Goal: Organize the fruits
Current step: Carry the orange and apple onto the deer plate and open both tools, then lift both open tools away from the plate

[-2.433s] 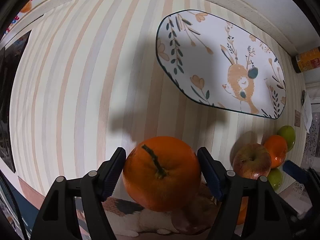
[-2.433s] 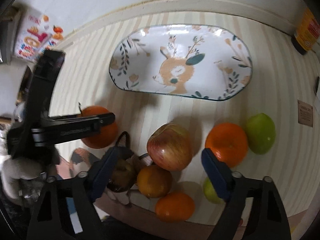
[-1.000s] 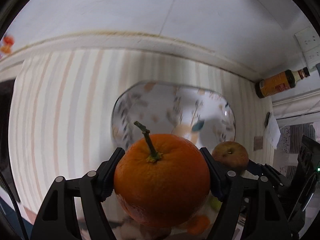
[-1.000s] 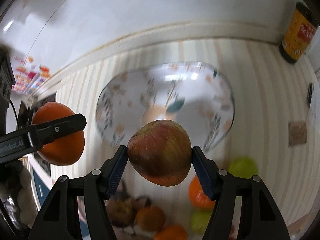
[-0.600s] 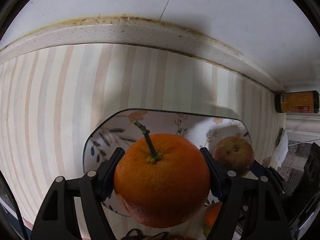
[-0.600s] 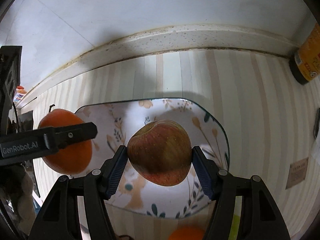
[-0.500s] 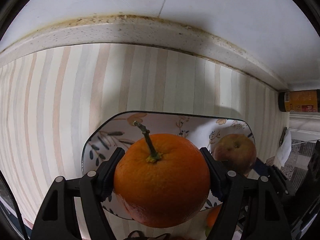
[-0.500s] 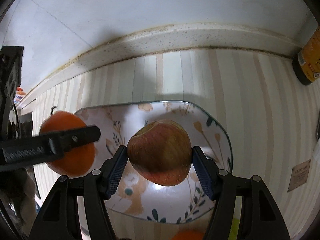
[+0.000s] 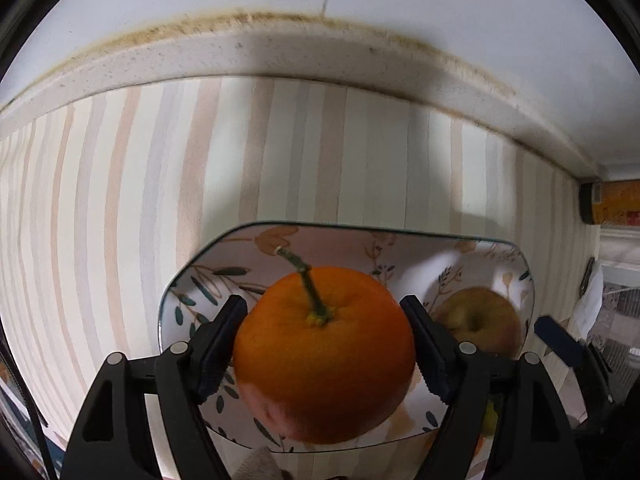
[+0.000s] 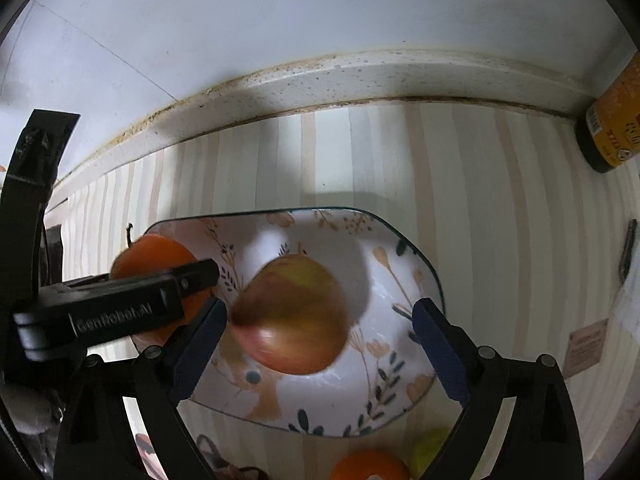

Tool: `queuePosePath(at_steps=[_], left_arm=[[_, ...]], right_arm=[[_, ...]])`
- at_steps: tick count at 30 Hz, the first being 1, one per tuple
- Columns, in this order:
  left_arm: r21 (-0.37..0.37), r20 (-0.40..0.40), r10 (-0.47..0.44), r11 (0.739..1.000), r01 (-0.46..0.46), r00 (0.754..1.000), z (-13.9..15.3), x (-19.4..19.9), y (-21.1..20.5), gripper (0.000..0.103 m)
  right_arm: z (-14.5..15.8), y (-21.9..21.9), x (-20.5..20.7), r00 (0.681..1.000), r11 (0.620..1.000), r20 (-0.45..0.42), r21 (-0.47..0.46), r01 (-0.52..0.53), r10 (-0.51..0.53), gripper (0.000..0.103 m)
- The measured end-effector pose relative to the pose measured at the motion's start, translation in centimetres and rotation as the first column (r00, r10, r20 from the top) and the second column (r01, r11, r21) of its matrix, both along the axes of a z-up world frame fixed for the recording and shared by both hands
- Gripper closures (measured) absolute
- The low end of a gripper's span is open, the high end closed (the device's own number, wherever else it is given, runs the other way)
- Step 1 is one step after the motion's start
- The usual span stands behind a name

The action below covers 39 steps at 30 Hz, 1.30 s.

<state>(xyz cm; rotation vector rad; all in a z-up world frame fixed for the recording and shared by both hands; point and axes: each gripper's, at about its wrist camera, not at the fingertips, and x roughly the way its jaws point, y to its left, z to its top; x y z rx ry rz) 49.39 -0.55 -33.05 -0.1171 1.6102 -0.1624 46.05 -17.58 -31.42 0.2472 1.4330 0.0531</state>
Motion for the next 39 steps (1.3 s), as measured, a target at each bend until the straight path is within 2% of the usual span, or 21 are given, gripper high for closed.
queuePosePath(at_steps=[3, 8, 14, 19, 24, 31, 39], left_arm=[[0.004, 0.041, -0.008, 1.000, 0.008, 0.999, 1.5, -0.2, 0.3, 0.008], [0.036, 0.079, -0.023, 0.999, 0.020, 0.997, 3.5, -1.4, 1.0, 0.008], [0.118, 0.182, -0.026, 0.993, 0.005, 0.983, 7.4, -4.7, 3.0, 0.008], [0.152, 0.272, -0.026, 0.988, -0.016, 0.962, 10.7, -9.3, 4.5, 0.008], [0.146, 0.333, -0.018, 0.989, -0.033, 0.943, 13.1, -13.2, 5.2, 0.008], [0.157, 0.439, -0.026, 0.986, -0.048, 0.898, 17.5, -18.5, 5.5, 0.008], [0.148, 0.503, -0.034, 0.988, -0.047, 0.864, 21.3, -22.9, 6.0, 0.008]], right_arm=[[0.6, -0.4, -0.4, 1.000, 1.000, -0.012, -0.010, -0.001, 0.001, 0.007], [1.7, -0.4, -2.1, 1.000, 0.999, -0.020, -0.045, -0.006, 0.005, 0.007], [3.8, 0.0, -5.2, 1.000, 0.997, -0.005, -0.079, -0.009, 0.008, 0.007], [6.2, 0.5, -8.4, 0.999, 0.996, 0.040, -0.088, -0.003, 0.006, 0.007], [9.0, 0.9, -12.2, 0.996, 0.996, 0.087, -0.094, -0.001, 0.009, 0.007], [13.4, 1.4, -17.0, 0.984, 0.992, 0.179, -0.122, 0.022, 0.000, 0.007], [19.0, 1.4, -21.6, 0.961, 0.989, 0.275, -0.144, 0.042, -0.001, 0.007]])
